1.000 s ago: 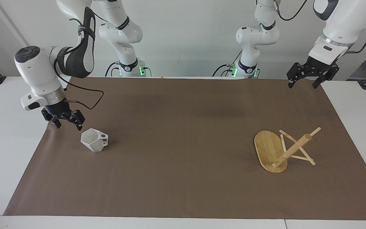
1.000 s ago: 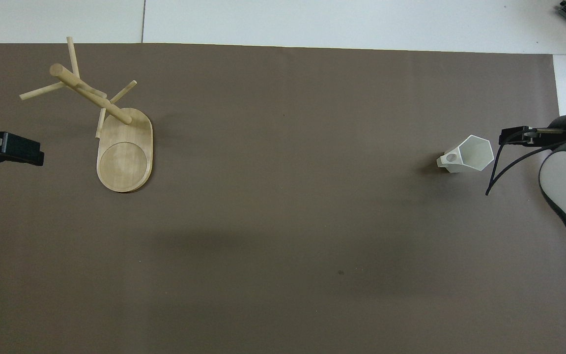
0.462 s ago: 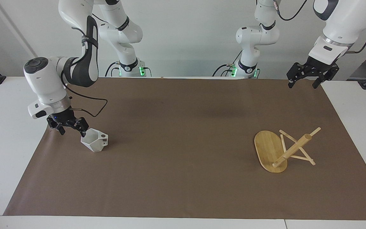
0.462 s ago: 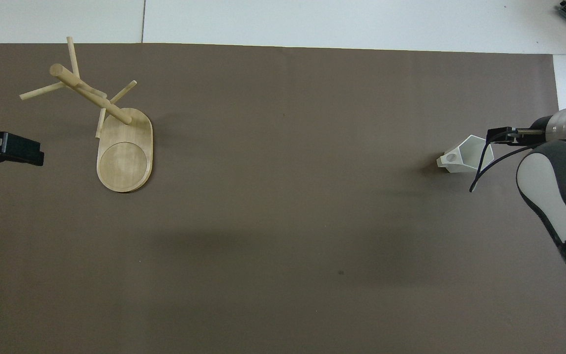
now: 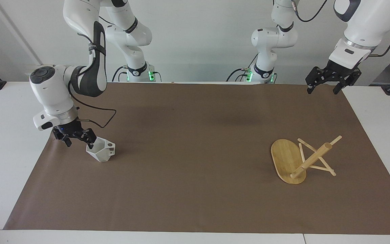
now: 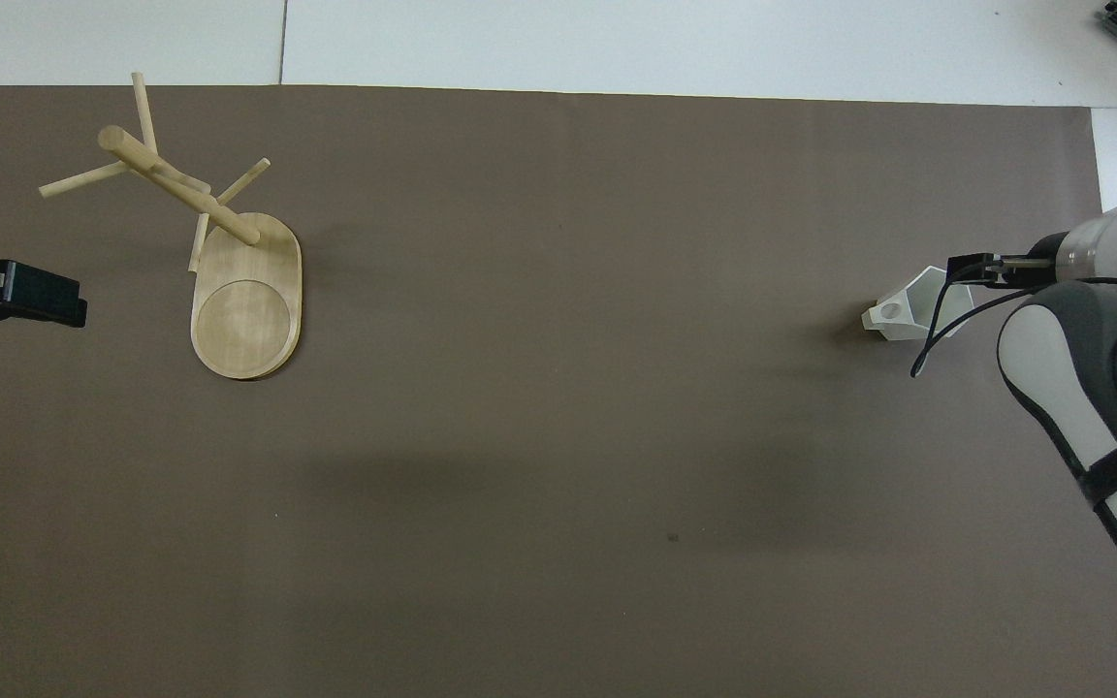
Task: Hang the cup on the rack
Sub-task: 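Reach the right gripper to the white mug's handle, then close the right gripper on the white mug's handle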
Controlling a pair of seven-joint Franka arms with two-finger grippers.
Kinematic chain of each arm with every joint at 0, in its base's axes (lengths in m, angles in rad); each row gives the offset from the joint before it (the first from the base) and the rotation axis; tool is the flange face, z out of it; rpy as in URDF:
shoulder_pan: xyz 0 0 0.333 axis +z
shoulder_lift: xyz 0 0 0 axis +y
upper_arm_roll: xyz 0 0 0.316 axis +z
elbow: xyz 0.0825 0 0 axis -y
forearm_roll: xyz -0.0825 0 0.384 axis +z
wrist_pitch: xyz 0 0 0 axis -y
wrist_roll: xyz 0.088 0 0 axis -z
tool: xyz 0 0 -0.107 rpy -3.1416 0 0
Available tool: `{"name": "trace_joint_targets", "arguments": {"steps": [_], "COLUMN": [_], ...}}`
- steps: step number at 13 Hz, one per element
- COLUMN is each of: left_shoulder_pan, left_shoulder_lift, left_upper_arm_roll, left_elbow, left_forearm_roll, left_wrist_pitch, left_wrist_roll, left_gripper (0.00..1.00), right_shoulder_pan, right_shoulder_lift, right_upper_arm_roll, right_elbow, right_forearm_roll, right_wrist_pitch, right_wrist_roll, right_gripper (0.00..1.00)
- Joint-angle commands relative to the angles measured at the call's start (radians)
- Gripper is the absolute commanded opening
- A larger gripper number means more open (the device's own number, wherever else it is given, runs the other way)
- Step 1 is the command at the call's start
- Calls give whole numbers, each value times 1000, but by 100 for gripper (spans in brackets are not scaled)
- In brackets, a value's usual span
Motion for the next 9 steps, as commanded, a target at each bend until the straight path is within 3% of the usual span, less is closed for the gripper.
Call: {"name": "trace_joint_targets", "arguments": {"steps": [1,9], "left_shoulder_pan": [-6,-6], "left_shoulder_lift": [-25,-25], "left_upper_arm_roll": [8,8], "left_elbow": [-26,-26], "left_forearm_roll": [-2,-2], "left_wrist_pitch": [-2,-2], "left_wrist_roll": [-1,-1], "left_gripper": [100,100], "right_shoulder_pan": [-1,0], "right_shoulder_lift": [-3,19], "right_upper_arm_roll": [5,7], "right_elbow": [-38,-70], "right_forearm_roll": [-13,-15], "right_wrist_pitch": [46,99], "right_wrist_roll": [-11,-34], "right_gripper": [100,100]}}
